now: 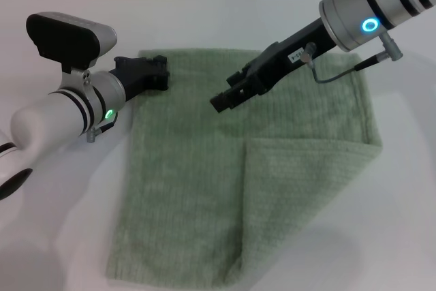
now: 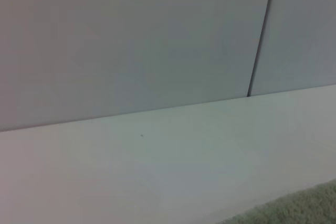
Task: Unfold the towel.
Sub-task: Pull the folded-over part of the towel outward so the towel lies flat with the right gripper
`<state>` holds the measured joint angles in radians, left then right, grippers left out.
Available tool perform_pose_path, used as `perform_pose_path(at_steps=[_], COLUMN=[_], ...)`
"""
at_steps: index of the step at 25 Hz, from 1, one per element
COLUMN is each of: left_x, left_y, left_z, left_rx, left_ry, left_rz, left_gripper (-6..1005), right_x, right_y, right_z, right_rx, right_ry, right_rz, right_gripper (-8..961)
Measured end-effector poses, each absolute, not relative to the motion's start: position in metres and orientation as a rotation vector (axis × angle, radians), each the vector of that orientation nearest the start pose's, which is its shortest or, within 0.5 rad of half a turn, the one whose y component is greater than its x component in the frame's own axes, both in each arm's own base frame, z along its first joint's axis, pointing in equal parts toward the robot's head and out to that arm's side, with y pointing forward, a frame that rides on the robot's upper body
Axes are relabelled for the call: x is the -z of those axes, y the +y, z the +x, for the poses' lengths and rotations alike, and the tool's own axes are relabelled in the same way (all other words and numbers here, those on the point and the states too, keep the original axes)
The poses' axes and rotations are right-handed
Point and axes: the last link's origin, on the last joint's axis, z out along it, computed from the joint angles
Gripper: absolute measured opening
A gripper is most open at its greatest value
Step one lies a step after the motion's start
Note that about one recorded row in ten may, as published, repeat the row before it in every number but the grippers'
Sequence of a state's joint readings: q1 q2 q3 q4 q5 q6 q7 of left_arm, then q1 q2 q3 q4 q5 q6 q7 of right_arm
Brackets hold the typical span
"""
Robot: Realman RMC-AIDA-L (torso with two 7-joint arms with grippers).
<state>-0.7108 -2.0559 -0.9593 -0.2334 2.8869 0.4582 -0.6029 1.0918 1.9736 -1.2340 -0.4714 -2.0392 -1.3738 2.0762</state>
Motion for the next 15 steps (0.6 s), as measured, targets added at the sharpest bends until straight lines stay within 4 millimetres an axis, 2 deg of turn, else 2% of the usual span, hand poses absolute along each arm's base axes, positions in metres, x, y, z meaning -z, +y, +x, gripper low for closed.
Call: perform_pose_path(at_steps=[7,15], left_x=[0.0819,0.0805], left_y=[0.4043,0.4059], left_z=[-0.2816,-0.2812], left_rx=[0.347,0.345], left_ry=[-0.834,-0.831], left_rz=[-2.066,-2.064], left_gripper=[8,8], right_x=[0.0523,0.0565], right_y=[0.4089,0.4043], right_z=[0.1125,0.1217], right_rx=[0.068,0.154], right_ry=[0.825,0.834], right_rz=[-3.059,-3.057], right_gripper=[713,712])
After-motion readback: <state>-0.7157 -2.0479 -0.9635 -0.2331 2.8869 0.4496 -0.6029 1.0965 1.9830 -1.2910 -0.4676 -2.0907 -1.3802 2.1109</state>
